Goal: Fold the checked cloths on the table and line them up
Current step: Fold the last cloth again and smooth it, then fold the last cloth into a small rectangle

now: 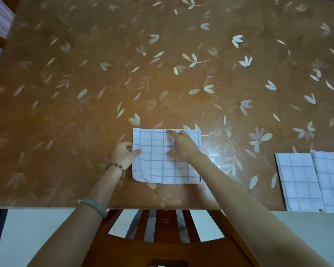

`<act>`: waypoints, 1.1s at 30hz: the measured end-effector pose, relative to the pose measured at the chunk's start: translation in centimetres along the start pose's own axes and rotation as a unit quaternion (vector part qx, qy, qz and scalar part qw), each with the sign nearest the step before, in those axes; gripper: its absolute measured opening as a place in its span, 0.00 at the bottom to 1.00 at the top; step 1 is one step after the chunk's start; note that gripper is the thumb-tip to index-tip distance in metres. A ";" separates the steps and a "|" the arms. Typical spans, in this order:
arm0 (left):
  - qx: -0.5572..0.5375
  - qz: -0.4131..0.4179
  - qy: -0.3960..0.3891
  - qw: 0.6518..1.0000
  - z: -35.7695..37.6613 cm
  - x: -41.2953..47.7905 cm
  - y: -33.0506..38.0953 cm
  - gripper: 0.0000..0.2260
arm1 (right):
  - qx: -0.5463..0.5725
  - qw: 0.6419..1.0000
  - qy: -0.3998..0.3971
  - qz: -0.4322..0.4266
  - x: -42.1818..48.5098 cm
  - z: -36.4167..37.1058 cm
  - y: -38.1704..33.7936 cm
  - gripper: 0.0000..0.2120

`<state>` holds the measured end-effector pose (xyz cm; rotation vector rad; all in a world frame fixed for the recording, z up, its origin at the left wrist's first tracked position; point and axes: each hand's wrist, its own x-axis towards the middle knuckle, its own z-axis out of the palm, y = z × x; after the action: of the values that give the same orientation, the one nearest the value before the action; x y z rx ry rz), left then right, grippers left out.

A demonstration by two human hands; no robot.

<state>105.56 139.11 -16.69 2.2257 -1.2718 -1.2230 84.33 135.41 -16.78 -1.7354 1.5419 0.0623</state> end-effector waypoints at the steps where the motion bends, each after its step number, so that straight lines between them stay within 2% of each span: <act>1: 0.004 0.003 0.000 1.000 -0.1 0.1 -0.2 0.09 | -0.002 1.000 -0.011 0.005 0.1 -0.1 0.0 0.39; 5: -0.005 0.024 -0.001 1.000 -0.3 -0.1 -0.2 0.11 | -0.042 0.998 -0.041 0.009 0.1 0.0 -0.1 0.49; 8: -0.028 0.022 -0.049 0.998 -0.4 -1.2 0.4 0.05 | -0.073 0.995 -0.060 0.015 0.0 -0.1 -0.4 0.53; 9: -0.031 0.023 -0.072 0.997 -0.4 -1.4 0.3 0.05 | -0.084 0.994 -0.063 0.018 -0.1 -0.1 -0.6 0.53; 11: -0.027 0.023 -0.104 0.994 -0.4 -1.5 -0.2 0.11 | -0.106 0.992 -0.062 0.023 -0.3 0.0 -0.9 0.54; 17: -0.032 0.023 -0.102 0.994 -0.3 -1.8 -0.5 0.15 | -0.127 0.990 -0.052 0.035 -0.4 0.5 -1.3 0.53; 20: -0.026 0.010 -0.096 0.995 -0.4 -1.9 -0.6 0.14 | -0.124 0.991 -0.031 0.031 -1.1 0.8 -1.3 0.48; 25: -0.040 0.001 -0.084 0.996 -0.2 -2.2 -0.3 0.12 | -0.141 0.987 0.061 -0.035 -4.0 2.8 -0.6 0.28; 28: -0.028 -0.001 -0.077 0.997 -0.2 -2.2 -0.4 0.11 | -0.066 0.990 0.095 -0.076 -6.0 4.4 0.0 0.19; 33: -0.027 -0.001 -0.076 0.997 -0.2 -2.5 -0.2 0.11 | 0.025 0.989 0.113 -0.091 -7.0 5.1 0.8 0.13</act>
<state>105.25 141.18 -15.36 2.1312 -1.2736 -1.4351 84.15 144.11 -17.05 -1.8872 1.5203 -0.2722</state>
